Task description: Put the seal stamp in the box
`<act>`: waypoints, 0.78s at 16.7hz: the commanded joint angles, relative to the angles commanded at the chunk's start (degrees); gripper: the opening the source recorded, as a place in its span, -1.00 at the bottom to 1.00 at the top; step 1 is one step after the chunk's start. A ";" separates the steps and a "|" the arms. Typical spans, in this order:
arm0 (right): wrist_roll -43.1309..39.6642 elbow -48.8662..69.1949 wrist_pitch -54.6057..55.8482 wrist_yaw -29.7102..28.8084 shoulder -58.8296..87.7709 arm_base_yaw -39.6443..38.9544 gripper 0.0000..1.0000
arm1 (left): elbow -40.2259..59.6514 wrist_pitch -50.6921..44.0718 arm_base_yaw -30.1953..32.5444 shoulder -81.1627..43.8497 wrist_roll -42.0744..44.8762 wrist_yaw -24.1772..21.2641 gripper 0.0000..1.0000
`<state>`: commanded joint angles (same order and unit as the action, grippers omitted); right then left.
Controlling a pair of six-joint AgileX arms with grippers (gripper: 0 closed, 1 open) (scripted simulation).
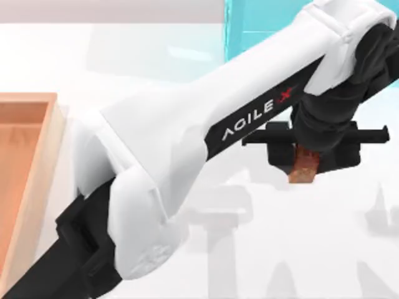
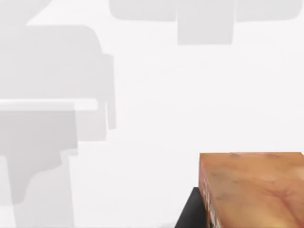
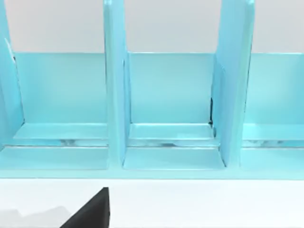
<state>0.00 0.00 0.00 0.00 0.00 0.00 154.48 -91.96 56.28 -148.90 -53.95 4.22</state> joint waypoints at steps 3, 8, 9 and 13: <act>0.00 0.00 0.00 0.00 0.00 0.00 1.00 | -1.85 0.19 -1.41 0.83 1.76 0.04 -1.00; 0.00 0.00 0.00 0.00 0.00 0.00 1.00 | -15.48 1.86 -12.97 7.52 14.16 0.01 -1.00; 0.00 0.00 0.00 0.00 0.00 0.00 1.00 | -19.17 2.50 -16.45 9.63 17.62 -0.03 -1.00; 0.00 0.00 0.00 0.00 0.00 0.00 1.00 | -35.00 6.59 -32.29 20.24 33.26 -0.41 -1.00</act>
<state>0.00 0.00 0.00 0.00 0.00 0.00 119.48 -85.37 23.98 -128.66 -20.69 3.81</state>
